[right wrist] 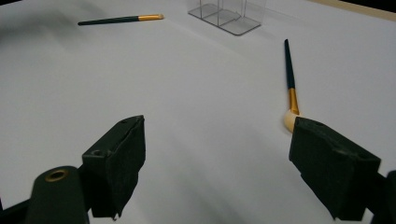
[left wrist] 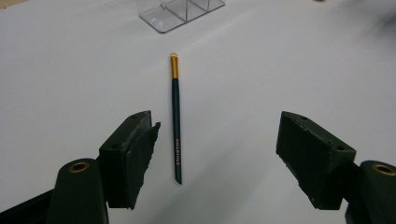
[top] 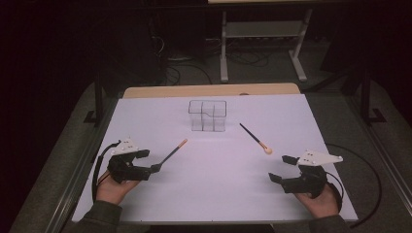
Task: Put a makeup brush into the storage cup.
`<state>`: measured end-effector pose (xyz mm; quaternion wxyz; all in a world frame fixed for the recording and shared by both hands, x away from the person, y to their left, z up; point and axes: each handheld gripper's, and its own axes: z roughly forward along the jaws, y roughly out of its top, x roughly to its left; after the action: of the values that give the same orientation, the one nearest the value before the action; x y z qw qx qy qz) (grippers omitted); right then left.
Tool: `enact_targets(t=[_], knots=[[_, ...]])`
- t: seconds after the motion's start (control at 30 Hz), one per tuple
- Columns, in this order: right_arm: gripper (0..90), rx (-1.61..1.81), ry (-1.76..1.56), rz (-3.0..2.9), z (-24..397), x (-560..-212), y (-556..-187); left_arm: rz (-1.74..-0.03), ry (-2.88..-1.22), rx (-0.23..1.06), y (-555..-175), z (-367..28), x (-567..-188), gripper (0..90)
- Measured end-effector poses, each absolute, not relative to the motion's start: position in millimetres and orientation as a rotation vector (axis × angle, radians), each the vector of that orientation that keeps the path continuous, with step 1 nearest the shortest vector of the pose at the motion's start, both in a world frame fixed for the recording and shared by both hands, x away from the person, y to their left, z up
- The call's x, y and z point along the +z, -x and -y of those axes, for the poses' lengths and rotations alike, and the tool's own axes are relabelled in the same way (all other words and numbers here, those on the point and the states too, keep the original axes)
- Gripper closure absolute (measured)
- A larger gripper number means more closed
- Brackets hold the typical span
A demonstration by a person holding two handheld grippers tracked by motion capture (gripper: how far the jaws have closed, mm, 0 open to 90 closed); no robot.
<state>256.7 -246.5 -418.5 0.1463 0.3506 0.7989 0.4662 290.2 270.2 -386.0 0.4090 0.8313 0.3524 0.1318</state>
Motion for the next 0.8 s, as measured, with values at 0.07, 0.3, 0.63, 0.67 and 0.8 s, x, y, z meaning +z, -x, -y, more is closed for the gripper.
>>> enact_targets(t=[0.07, 0.3, 0.63, 0.67, 0.8], knots=[[17.8, 1.343, -1.007, -2.301, 246.6, -418.6, -256.7, -0.889, -2.093, 0.326, -291.8, -269.0, -385.0, 27.4], [17.8, 1.344, -1.006, -2.302, 246.7, -418.3, -256.2, -0.885, -2.113, 0.312, -299.0, -265.1, -383.8, 27.9], [17.6, 1.347, -1.005, -2.299, 248.1, -418.2, -256.6, -0.899, -2.133, 0.290, -309.8, -264.2, -380.3, 29.0], [17.6, 1.347, -1.005, -2.299, 248.1, -418.3, -256.6, -0.894, -2.141, 0.292, -311.2, -263.9, -379.5, 29.1], [17.6, 1.347, -1.002, -2.301, 247.6, -418.5, -256.8, -0.895, -2.150, 0.289, -315.4, -261.5, -378.1, 29.6]])
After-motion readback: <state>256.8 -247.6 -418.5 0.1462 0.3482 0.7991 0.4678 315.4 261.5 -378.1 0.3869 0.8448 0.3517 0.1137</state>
